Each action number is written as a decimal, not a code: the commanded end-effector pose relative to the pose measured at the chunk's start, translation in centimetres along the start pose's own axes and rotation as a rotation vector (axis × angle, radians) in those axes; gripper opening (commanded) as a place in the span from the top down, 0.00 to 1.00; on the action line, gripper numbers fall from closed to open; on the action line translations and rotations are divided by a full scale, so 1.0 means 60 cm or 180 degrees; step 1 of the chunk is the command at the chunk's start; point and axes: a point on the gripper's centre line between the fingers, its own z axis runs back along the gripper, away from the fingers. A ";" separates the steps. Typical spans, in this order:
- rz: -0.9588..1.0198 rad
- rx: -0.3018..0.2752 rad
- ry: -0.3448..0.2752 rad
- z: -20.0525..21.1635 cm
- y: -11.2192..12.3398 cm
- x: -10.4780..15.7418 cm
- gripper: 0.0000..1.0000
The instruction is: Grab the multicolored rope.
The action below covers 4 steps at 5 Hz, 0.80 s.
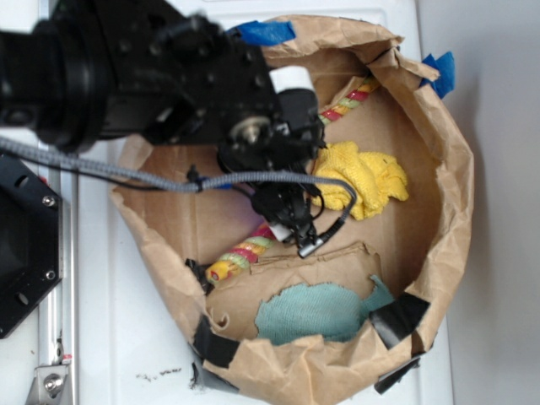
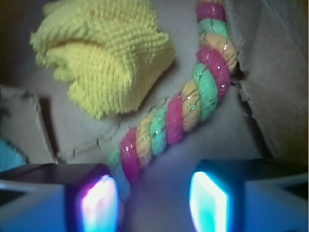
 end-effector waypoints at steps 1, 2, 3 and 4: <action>0.0222 0.0163 0.0027 -0.028 -0.004 -0.021 0.00; 0.0252 0.0268 0.0126 -0.051 -0.018 -0.020 0.00; -0.0024 0.0389 0.0288 -0.078 -0.028 -0.018 0.00; -0.0058 0.0405 0.0426 -0.091 -0.030 -0.014 0.25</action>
